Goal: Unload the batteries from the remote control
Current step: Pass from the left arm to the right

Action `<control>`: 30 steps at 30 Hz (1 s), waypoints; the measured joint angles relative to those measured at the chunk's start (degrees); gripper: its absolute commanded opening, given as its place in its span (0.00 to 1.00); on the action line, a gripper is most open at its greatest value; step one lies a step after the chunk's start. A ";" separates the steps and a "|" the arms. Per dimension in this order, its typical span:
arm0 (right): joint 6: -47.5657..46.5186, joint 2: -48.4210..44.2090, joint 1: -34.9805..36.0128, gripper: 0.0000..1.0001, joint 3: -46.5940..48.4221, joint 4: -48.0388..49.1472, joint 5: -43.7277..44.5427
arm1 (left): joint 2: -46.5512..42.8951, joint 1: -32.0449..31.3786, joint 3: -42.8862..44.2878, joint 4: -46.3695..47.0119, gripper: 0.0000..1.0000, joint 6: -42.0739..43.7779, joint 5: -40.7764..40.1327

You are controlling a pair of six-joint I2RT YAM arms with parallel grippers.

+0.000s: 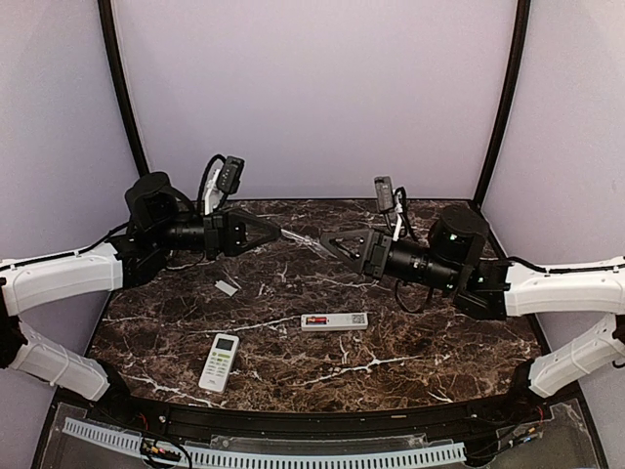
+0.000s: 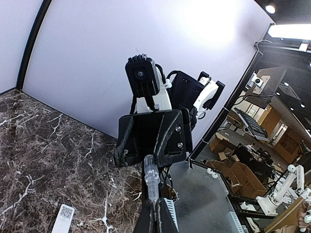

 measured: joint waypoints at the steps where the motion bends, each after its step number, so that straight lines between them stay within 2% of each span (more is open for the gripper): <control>1: -0.07 0.55 0.09 0.39 0.37 0.39 -0.33 | 0.02 0.00 0.00 0.00 0.00 -0.09 0.15; 10: -0.28 2.91 0.31 0.44 1.92 2.43 -3.76 | 0.02 0.00 0.00 -0.13 0.00 -0.15 0.72; 30: -1.31 5.25 0.42 0.30 4.42 2.32 -8.50 | 0.02 0.00 0.00 -0.31 0.00 -0.13 0.70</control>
